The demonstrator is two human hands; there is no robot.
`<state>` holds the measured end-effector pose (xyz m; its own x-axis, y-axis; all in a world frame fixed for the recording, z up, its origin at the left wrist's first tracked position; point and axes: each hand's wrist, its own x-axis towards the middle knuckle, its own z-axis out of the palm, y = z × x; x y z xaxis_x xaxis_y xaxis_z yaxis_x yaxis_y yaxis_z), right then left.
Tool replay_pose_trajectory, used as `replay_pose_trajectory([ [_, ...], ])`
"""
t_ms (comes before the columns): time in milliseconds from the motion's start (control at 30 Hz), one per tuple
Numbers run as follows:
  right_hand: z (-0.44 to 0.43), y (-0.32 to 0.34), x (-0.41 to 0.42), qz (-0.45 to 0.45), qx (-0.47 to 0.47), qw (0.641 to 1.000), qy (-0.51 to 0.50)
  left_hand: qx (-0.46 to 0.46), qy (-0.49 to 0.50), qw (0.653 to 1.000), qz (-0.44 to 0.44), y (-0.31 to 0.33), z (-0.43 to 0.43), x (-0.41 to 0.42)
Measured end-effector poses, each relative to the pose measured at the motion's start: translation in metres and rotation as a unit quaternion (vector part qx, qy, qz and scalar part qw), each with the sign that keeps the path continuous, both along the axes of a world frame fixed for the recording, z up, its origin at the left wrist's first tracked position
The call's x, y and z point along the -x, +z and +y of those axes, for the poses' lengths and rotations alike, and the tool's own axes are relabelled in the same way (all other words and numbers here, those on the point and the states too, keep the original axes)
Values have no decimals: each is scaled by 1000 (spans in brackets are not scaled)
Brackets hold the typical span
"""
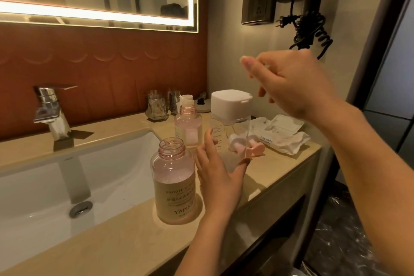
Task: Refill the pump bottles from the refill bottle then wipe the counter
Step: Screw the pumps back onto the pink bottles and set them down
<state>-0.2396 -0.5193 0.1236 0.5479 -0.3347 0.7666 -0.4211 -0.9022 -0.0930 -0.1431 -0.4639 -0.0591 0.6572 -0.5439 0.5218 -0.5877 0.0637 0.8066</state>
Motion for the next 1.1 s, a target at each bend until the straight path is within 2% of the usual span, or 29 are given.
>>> replay_pose_trajectory([
  [67,-3,-1,-5,13,-16,999,32,-4,-2,1000,0,1,0,1],
  [133,-5,-3,-12,86,-68,990,89,-7,-5,1000,0,1,1,2],
  [233,-7,-8,-20,220,-150,951,157,-12,-8,1000,1,2,1,2],
  [300,-9,-13,-24,254,-159,941,158,-15,-12,1000,3,2,1,1],
  [433,-6,-14,-34,248,-36,967,54,-17,-6,1000,7,3,1,3],
  [533,0,-12,-41,259,56,963,-37,-21,-7,1000,6,3,1,3],
  [667,5,-11,-47,266,113,954,-82,-24,-8,1000,9,4,1,3],
  [733,6,-8,-48,272,109,953,-80,-19,-4,1000,11,4,1,3],
  [833,3,4,-46,305,-8,952,12,-6,-13,1000,19,5,3,3],
  [933,-5,10,-43,309,-181,917,173,-12,-26,1000,9,4,4,3],
  [1000,-17,3,-44,270,-229,900,254,-17,-22,1000,1,2,4,2],
  [1100,-32,-10,-49,173,-281,887,323,-8,-13,1000,-4,0,2,1],
])
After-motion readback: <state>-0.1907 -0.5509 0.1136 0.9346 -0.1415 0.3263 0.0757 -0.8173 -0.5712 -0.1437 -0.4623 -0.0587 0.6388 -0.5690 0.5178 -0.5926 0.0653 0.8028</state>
